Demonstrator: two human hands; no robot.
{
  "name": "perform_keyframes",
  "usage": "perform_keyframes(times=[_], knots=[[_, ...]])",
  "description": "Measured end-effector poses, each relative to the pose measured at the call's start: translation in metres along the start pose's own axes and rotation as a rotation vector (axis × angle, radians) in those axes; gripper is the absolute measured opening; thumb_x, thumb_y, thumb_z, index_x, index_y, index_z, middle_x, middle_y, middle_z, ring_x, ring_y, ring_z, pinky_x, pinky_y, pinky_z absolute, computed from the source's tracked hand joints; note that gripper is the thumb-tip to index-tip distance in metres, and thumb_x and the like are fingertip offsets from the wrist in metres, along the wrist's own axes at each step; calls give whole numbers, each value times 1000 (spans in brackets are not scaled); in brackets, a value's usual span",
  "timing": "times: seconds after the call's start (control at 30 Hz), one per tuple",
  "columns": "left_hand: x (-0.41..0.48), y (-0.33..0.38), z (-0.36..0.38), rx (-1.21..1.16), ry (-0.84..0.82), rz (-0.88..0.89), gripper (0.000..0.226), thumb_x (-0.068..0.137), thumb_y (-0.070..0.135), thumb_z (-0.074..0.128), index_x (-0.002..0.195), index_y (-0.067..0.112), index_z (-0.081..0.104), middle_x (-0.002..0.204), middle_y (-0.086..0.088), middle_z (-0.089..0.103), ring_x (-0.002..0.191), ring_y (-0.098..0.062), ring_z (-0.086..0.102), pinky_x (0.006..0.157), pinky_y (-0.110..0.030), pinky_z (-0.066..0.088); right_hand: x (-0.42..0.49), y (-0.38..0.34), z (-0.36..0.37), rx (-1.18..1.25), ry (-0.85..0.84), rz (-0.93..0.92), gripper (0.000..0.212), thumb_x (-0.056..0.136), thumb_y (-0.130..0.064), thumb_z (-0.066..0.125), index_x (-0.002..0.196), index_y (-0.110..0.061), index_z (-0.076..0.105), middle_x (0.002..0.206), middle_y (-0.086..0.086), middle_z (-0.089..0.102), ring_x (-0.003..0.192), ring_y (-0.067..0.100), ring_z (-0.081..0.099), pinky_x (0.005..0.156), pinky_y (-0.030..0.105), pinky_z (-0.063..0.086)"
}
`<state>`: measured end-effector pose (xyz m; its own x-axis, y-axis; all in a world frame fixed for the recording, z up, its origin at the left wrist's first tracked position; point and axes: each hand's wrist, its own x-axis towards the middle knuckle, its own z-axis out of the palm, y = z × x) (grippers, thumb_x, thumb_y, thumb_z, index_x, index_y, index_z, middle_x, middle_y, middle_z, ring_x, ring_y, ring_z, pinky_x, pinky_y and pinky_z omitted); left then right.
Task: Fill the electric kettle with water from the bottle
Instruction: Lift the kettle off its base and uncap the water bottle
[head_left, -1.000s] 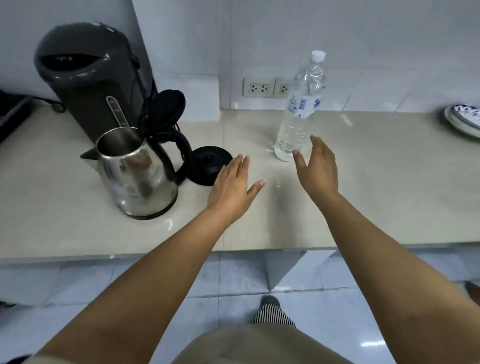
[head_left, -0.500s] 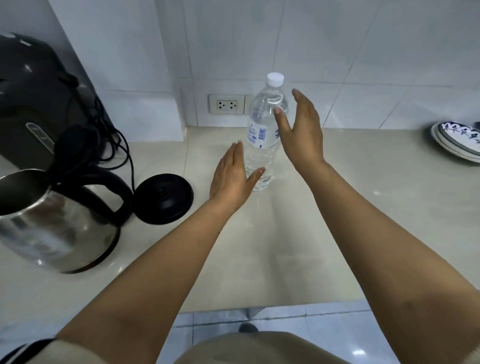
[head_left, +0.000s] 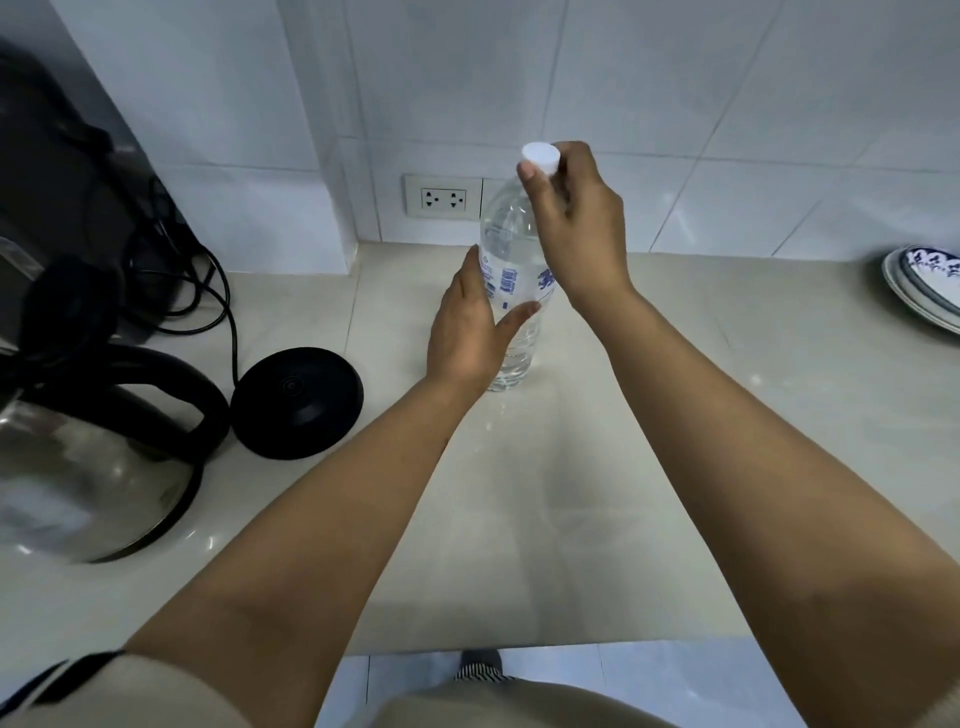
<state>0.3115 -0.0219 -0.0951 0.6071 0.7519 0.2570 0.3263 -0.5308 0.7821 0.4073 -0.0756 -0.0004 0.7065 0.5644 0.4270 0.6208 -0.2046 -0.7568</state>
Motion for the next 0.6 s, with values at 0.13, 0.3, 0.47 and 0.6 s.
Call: perform_keyframes(times=[0.13, 0.3, 0.47, 0.6], knots=[[-12, -1, -6, 0, 26, 15, 85, 82, 52, 69, 147, 14, 30, 143, -3, 47, 129, -22, 44, 100, -37, 43, -18, -9, 0, 7, 49, -31, 34, 96, -42, 53, 114, -13, 56, 87, -10, 61, 83, 13, 60, 73, 30, 47], [-39, -6, -34, 1, 15, 43, 82, 83, 51, 68, 147, 18, 30, 143, 1, 47, 129, -19, 44, 98, -32, 42, -48, -30, 3, -6, 98, -57, 35, 94, -43, 54, 112, -12, 58, 84, -11, 61, 84, 17, 62, 75, 36, 49], [-81, -11, -79, -1, 5, 53, 78, 84, 51, 68, 146, 21, 31, 142, 3, 47, 127, -16, 45, 93, -27, 41, -86, -69, 9, -27, 114, -101, 36, 92, -45, 55, 106, -13, 60, 80, -16, 60, 81, 15, 63, 72, 34, 48], [-119, -22, -118, 11, 28, 67, 78, 82, 52, 69, 144, 19, 34, 139, 3, 50, 125, -16, 47, 94, -30, 44, -122, -100, 20, -19, 110, -126, 36, 91, -46, 57, 104, -14, 61, 78, -16, 60, 80, 14, 64, 71, 34, 48]])
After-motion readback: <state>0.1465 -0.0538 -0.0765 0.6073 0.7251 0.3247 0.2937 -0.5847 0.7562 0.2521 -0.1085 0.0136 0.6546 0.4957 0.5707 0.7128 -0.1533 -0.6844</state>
